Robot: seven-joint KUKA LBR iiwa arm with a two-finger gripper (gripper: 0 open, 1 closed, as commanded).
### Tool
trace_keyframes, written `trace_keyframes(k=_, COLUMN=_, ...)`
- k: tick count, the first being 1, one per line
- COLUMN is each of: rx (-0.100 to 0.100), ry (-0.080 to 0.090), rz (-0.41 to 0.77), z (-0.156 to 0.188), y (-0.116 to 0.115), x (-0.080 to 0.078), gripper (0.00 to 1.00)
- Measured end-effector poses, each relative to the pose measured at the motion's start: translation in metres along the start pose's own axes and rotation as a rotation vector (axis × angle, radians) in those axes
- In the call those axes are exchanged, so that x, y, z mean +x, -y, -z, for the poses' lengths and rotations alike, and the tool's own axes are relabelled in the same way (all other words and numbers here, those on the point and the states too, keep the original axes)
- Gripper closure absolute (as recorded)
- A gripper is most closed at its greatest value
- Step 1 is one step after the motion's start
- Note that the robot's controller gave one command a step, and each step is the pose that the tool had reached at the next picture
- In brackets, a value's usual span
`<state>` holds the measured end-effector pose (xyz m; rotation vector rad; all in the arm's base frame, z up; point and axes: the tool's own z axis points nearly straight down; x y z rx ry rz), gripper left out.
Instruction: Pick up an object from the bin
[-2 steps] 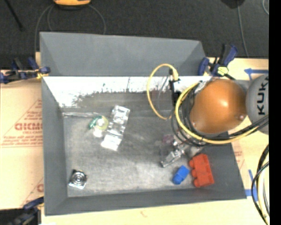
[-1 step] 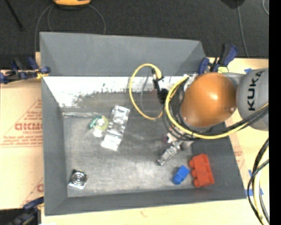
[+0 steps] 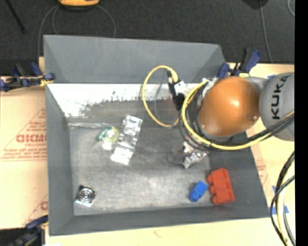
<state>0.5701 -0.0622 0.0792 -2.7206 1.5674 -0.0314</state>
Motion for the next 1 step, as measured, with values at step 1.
trace_keyframes(k=1, rx=-0.005, ry=0.012, rz=-0.007, z=0.0948, y=0.0023, x=0.0036, gripper=1.0)
